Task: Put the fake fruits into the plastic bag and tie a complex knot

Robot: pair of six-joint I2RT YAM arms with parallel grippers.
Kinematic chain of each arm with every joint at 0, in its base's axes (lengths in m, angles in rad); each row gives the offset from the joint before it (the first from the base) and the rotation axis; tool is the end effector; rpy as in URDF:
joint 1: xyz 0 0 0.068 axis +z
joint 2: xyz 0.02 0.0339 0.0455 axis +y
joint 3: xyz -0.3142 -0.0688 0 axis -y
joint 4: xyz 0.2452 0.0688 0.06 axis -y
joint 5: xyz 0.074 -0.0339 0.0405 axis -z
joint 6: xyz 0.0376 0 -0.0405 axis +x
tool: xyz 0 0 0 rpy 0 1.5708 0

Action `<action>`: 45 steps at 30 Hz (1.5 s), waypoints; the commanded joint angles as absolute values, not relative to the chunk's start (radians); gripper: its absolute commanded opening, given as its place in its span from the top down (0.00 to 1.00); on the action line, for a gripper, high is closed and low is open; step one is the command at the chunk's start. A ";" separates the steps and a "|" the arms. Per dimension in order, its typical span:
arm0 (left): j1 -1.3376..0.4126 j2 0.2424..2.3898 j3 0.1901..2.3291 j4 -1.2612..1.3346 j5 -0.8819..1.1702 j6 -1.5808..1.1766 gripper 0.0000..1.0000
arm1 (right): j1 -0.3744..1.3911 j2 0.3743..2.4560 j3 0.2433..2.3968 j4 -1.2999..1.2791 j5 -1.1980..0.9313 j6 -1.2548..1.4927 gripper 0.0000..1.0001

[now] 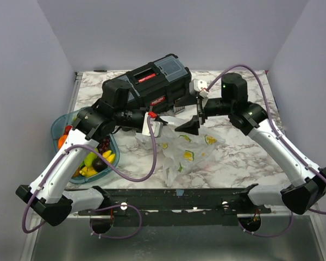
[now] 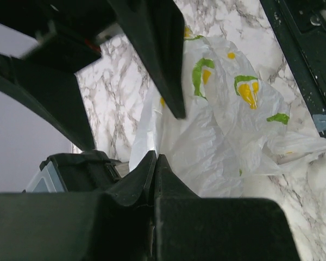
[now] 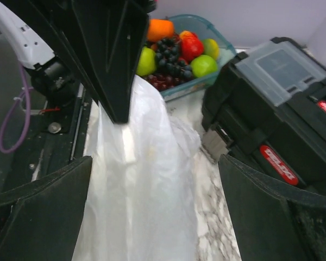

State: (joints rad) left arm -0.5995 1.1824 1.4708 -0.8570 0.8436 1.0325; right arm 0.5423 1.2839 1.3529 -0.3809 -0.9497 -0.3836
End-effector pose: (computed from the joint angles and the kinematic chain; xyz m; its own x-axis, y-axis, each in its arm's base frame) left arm 0.1513 -0.1374 0.4783 0.5404 0.3220 -0.7774 0.8404 -0.1616 0.5173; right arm 0.2093 0.1618 0.4622 0.1168 -0.1839 -0.9760 -0.9917 0.0325 -0.1248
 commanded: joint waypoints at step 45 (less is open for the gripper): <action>-0.084 1.194 1.227 -1.128 0.919 0.979 1.00 | 0.015 1.151 1.247 -0.401 -1.103 -0.004 0.99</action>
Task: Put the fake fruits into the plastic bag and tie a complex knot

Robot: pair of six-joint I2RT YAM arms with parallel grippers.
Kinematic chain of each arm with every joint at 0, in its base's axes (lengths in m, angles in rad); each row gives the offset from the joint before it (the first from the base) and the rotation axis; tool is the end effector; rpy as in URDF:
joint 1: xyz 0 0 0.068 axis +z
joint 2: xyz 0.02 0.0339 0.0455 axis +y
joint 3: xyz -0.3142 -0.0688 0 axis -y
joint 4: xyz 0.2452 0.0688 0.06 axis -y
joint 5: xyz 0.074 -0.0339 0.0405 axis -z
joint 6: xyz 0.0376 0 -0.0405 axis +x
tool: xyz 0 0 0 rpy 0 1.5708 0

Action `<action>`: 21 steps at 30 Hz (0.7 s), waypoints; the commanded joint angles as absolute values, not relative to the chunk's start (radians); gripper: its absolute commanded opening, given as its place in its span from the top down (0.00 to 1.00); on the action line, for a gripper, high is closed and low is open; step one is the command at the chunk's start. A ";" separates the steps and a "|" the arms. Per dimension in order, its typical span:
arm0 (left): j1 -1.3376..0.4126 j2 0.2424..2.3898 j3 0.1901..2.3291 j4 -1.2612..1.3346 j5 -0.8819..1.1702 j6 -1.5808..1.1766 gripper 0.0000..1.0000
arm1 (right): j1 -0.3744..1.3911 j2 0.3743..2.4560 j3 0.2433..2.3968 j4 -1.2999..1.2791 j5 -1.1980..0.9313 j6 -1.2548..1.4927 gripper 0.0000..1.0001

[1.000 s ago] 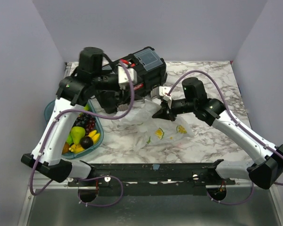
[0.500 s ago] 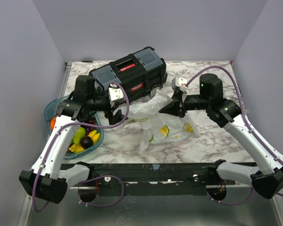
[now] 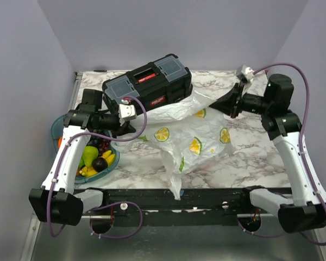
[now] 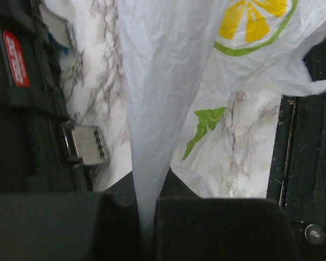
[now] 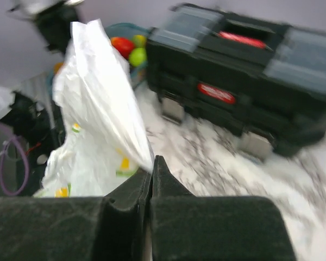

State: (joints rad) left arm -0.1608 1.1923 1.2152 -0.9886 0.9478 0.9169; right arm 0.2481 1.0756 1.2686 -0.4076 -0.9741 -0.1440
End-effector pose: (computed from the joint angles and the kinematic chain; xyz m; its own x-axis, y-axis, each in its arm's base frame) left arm 0.1947 -0.0625 0.3922 -0.0577 0.4785 -0.8762 0.9786 0.2008 0.0452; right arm 0.1792 0.0775 0.4756 -0.0721 -0.1014 -0.9922 -0.9415 0.3352 0.0341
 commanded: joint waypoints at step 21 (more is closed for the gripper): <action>-0.419 1.996 2.225 -1.288 0.513 0.365 0.73 | -0.245 1.579 1.346 -0.681 -0.559 -0.252 0.53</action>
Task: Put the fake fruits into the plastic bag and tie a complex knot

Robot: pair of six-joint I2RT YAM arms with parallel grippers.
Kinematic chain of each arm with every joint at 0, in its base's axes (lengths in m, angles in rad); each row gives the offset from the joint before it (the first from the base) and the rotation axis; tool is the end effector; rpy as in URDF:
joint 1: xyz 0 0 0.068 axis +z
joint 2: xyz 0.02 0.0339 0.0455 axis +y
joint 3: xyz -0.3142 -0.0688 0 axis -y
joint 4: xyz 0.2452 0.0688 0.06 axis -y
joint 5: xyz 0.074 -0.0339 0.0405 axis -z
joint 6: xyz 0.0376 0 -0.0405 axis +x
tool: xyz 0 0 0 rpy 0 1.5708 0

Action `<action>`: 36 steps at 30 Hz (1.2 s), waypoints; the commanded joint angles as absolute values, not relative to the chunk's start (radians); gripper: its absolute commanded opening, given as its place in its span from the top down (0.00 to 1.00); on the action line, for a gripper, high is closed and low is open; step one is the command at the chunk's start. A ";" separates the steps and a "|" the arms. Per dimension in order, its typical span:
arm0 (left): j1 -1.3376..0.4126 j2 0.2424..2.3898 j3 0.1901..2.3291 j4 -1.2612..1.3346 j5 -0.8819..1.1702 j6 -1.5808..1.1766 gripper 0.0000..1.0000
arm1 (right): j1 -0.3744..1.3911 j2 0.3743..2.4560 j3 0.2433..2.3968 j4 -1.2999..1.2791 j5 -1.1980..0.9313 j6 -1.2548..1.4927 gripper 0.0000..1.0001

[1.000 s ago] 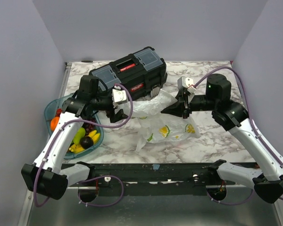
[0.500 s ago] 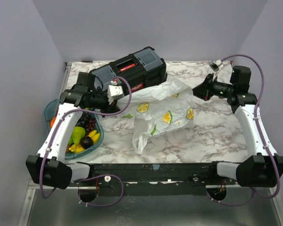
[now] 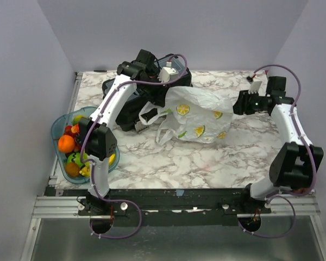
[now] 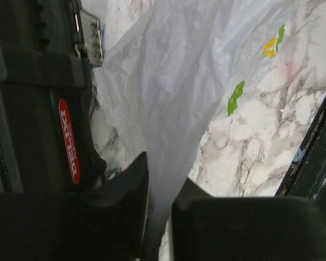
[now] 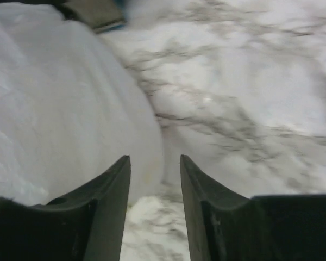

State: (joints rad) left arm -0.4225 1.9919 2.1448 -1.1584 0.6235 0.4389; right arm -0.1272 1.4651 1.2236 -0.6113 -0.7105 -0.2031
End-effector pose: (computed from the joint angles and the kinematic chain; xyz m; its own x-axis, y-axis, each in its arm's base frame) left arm 0.3901 -0.1995 0.4086 -0.4345 0.5736 -0.6944 0.8868 0.4070 -0.2187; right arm 0.3074 -0.0146 0.3484 -0.6652 -0.0691 -0.7434 -0.4734 0.8090 0.3484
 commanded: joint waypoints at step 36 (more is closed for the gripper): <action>-0.815 1.649 1.129 -0.257 0.278 0.411 0.02 | -0.169 1.646 1.043 -0.345 -0.854 -0.220 0.13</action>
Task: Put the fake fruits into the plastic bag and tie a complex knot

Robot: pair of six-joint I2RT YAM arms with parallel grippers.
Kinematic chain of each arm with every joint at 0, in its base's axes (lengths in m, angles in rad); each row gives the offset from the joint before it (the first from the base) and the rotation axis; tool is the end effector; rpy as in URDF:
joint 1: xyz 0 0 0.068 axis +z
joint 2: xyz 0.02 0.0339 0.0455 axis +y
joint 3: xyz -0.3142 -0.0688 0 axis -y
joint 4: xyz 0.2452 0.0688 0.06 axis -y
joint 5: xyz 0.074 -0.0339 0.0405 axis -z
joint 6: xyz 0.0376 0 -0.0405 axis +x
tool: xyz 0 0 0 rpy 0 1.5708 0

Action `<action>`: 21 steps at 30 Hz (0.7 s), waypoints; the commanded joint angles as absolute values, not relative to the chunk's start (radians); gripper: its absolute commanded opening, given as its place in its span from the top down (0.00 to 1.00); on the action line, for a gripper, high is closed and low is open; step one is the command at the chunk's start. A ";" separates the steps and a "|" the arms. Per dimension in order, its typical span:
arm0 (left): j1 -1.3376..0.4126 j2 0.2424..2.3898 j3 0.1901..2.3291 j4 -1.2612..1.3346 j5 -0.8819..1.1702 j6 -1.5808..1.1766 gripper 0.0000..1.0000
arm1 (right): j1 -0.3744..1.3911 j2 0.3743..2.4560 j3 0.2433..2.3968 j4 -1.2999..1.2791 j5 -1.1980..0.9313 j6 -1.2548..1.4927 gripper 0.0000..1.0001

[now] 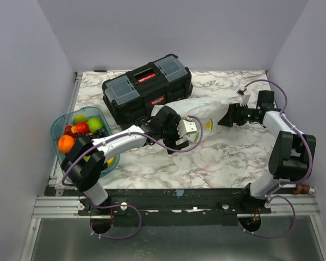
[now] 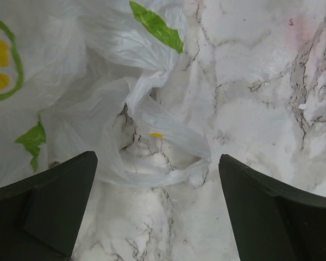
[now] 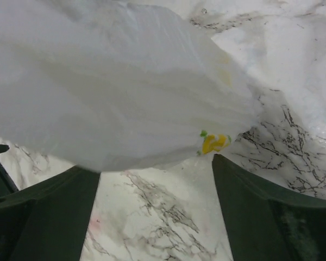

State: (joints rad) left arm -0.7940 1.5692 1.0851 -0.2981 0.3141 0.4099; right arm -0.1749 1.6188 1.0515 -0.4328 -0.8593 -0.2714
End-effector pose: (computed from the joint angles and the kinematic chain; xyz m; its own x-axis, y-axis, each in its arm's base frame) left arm 0.2317 -0.2523 0.2893 -0.1216 0.6644 -0.7374 0.9599 0.2678 0.0830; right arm 0.3273 -0.0289 0.2632 -0.7208 -0.0504 -0.6913 -0.5009 0.7273 0.4692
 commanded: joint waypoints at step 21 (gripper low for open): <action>-0.942 1.890 1.293 -0.380 0.376 0.468 0.11 | -0.171 1.568 1.101 -0.549 -0.928 -0.133 0.38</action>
